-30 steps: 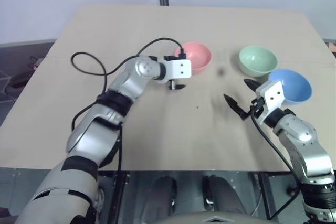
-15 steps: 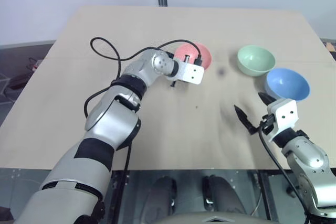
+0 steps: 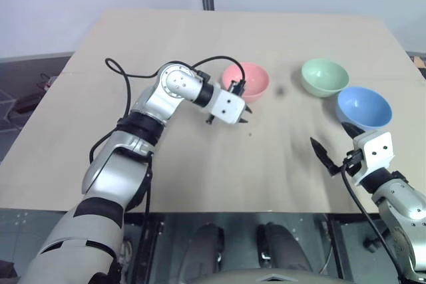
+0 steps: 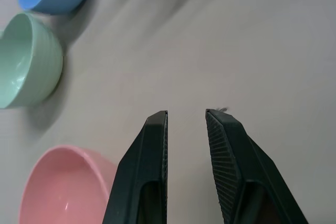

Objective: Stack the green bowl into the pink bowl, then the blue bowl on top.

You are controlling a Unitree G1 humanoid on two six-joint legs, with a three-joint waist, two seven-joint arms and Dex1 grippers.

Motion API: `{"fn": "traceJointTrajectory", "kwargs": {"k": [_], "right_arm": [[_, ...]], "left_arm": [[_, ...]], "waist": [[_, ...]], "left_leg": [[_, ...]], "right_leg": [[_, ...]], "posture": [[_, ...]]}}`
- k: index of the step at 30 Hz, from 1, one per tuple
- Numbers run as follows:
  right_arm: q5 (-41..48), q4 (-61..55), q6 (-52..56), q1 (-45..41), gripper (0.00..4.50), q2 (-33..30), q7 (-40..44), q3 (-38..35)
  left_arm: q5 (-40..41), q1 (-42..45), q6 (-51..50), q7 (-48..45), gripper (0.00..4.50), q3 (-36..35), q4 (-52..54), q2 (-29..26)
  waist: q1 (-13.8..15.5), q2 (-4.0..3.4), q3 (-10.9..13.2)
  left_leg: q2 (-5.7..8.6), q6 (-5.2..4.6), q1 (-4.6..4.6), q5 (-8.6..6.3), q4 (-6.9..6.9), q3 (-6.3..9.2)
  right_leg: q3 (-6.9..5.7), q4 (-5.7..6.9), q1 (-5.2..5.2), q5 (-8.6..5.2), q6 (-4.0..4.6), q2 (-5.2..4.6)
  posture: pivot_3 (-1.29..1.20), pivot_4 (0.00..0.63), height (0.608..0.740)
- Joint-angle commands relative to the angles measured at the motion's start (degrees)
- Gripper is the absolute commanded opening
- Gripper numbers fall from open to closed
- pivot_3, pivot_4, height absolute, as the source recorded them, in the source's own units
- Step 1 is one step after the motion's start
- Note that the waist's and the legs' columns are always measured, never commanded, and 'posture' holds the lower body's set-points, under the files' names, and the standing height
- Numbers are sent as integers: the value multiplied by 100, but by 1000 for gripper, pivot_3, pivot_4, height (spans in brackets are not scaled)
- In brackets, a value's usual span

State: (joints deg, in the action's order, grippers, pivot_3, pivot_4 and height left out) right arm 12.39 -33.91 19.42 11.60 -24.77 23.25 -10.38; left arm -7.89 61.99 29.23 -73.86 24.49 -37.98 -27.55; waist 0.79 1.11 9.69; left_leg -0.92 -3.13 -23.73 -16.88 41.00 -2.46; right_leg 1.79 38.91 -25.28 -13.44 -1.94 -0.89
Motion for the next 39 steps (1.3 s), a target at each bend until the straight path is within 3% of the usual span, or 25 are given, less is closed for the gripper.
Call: {"fn": "traceJointTrajectory", "kwargs": {"k": [1,5,12,16,19,25,27,32,39], "right_arm": [[-10,-290,-177,114,4500,41,-37,-44],[-30,-317,-192,137,4500,63,-59,-44],[-70,-255,-218,79,4500,54,-67,-36],[-67,-280,-200,78,4500,51,-78,-67],[-87,-330,-177,78,4500,71,-116,-43],[-105,-389,-192,173,4500,84,-173,-48],[-105,-395,-190,184,4500,83,-185,-51],[-101,-388,-181,186,4500,73,-193,-68],[-69,-382,-170,215,4500,48,-154,-97]], "left_arm": [[-193,382,-529,717,2441,-354,-53,24],[-830,636,-718,1440,4184,-235,-336,-35],[-1509,783,-499,1817,4184,177,-1115,179],[-1973,972,-457,2157,4184,515,-1785,573],[-2100,1116,-363,2312,3414,585,-2093,728],[-2195,1277,-200,2448,648,639,-2469,837],[-2130,1276,-156,2358,41,605,-2480,868],[-1682,1036,316,1731,41,446,-2050,797],[-142,-140,276,-188,41,205,286,131]], "waist": [[-9,0,0],[-16,0,0],[-12,-1,-1],[14,0,0],[-3,1,0],[-22,0,0],[-15,0,0],[-14,0,0],[-42,-2,0]], "left_leg": [[-1,-1,-2,0,9,3],[0,-4,0,1,19,-4],[1,-4,-2,1,18,-5],[16,-5,-4,1,18,-4],[27,-8,-7,0,18,-3],[24,-9,-4,-1,16,-4],[24,-9,-4,-1,16,-4],[24,-9,-6,-1,18,-7],[-5,11,-3,11,17,-14]], "right_leg": [[-3,1,2,3,-4,0],[5,1,5,11,-16,0],[4,-1,4,11,-17,0],[4,-2,5,11,-17,-3],[4,-4,4,12,-18,-7],[7,-1,2,11,-18,-3],[7,0,2,12,-18,-3],[9,-2,3,12,-19,-7],[14,1,1,13,-17,-5]], "posture": [[0,150,740],[0,150,740],[0,150,740],[0,150,740],[0,150,740],[0,150,740],[0,150,740],[0,150,740],[0,150,740]]}}
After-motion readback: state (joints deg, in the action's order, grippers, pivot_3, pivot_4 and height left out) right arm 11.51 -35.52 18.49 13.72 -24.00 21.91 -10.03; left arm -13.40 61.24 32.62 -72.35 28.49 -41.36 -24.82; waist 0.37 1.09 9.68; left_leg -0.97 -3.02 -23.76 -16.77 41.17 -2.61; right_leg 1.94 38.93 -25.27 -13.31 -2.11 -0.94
